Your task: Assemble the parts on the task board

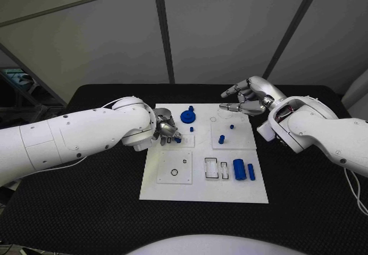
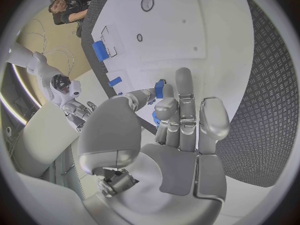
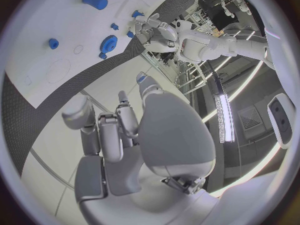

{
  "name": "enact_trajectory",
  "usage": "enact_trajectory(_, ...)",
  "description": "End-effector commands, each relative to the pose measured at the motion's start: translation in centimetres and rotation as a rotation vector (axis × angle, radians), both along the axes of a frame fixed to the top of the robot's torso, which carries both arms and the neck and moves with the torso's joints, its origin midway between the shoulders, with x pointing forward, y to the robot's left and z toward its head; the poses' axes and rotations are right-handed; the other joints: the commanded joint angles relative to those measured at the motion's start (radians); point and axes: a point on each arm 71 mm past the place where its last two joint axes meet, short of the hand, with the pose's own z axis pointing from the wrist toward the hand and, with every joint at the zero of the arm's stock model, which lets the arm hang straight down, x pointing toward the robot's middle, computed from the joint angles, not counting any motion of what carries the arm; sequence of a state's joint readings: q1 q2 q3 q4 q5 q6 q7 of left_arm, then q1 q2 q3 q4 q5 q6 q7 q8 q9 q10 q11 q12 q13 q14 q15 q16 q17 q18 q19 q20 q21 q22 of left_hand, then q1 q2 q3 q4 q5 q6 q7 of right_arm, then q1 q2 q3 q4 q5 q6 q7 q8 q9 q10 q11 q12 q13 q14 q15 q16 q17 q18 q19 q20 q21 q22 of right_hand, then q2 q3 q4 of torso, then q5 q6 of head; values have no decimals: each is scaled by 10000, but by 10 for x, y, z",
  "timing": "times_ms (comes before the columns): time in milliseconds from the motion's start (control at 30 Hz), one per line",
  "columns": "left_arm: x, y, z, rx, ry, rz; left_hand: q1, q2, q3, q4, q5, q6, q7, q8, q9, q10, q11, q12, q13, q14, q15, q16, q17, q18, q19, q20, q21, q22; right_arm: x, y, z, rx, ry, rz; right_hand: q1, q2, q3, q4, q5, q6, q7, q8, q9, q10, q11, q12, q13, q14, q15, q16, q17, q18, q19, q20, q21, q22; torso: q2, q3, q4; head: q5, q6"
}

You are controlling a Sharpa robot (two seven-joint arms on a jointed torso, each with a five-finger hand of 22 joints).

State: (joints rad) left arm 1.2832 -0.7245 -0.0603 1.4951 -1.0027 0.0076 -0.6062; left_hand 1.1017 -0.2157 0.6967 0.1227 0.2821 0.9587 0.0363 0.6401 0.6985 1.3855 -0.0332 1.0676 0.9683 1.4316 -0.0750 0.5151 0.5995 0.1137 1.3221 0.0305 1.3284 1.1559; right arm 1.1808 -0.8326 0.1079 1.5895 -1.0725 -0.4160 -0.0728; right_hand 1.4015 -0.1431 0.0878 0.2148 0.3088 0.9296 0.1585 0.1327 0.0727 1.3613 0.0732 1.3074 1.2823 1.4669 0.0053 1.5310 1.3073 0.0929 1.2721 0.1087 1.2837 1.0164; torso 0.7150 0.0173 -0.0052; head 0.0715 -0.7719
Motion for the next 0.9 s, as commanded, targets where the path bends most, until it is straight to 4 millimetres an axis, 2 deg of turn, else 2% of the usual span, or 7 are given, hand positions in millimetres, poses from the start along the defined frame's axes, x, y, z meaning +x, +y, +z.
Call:
enact_trajectory(33, -2, 0, -2, 297, 125, -197, -5, 52, 1835, -1822, 51, 30, -22, 30, 5, 17, -64, -62, -11, -4, -74, -69, 18, -200, 60, 7, 54, 18, 0, 1, 1, -32, -25, 95, -40, 37, -81, -2, 34, 84, -3, 29, 0, -79, -8, -57, -10, 811, -64, -30, 1761, 161, -44, -17, -53, -8, -1, 0, 5, 5, -2)
enact_trajectory(367, -3, 3, -2, 344, 61, -115, -63, -12, 1861, -1873, 242, 93, -44, 55, -3, 96, -84, -82, -44, -1, -87, -73, 27, -215, 101, -7, 99, 101, 0, 1, 1, -37, -20, 94, -40, 37, -81, -2, 34, 84, -3, 29, 0, -79, -8, -57, -10, 811, -64, -30, 1761, 161, -44, -17, -53, -8, 6, -3, 14, 6, -8)
enact_trajectory(900, -1, -2, -4, 447, 309, -293, -154, -18, 1820, -1851, 306, 138, -64, 65, -17, 158, -96, -85, -59, 9, -89, -71, 33, -219, 110, -11, 109, 123, 0, 2, 1, -44, 3, 100, -41, 46, -97, 3, 50, 97, -8, 47, 2, -88, -13, -70, -25, 809, -68, -36, 1752, 166, -56, -21, -73, -38, 8, 12, -5, 18, -23)
